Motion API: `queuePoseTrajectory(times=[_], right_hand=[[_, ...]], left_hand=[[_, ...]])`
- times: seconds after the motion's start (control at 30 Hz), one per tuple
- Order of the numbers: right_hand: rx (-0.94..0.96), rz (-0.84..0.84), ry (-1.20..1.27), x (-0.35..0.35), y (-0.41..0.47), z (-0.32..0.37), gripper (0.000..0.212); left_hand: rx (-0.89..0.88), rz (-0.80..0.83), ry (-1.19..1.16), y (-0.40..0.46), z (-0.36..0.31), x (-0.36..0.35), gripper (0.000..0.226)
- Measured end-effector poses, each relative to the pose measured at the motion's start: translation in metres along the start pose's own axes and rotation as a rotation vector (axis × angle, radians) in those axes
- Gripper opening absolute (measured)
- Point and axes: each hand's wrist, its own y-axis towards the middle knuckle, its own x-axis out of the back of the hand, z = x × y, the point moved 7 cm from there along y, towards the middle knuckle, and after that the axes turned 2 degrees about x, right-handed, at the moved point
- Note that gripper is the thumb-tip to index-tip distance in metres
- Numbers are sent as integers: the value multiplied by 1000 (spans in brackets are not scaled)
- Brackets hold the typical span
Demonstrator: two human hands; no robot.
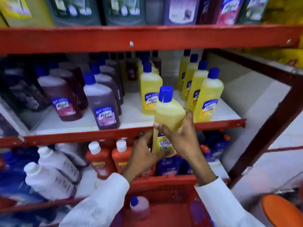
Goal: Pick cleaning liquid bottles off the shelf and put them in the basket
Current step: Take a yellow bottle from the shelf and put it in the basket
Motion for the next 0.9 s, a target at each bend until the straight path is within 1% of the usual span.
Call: queuePoseTrajectory(times=[0.07,0.13,0.27,0.33,0.4,0.47,0.53,0.6,0.73,0.83,0.9], right_hand=[[-33,68,-31,4,-11,-22,81],[-63,134,-82,13,-23,-50,72],[-127,231,-242,29,-52,-112,70],[-182,260,-272,36,-67,-150,70],[-240,287,-294,42,-84,-186,71],[-296,320,-320,44,-100,-221,68],[-354,333,-303,44,-117,-254,65],[-384,351,-295,40,-131,-282,62],[-419,387,-347,27,-144,-309,58],[-451,414,-369,18,-144,-324,55],[-477,432,-362,13,-143,-332,53]], left_hand=[[78,-6,-48,-7,24,-10,49],[161,23,-62,-19,55,-26,48],[304,71,-6,-51,116,-62,50],[351,97,47,-64,143,-81,51],[392,129,80,-76,165,-100,46],[470,121,128,-90,194,-116,43],[570,84,239,-105,226,-125,42],[629,92,323,-119,257,-136,43],[705,68,441,-132,300,-147,35],[698,39,439,-135,309,-148,29],[731,49,406,-134,306,-148,23]])
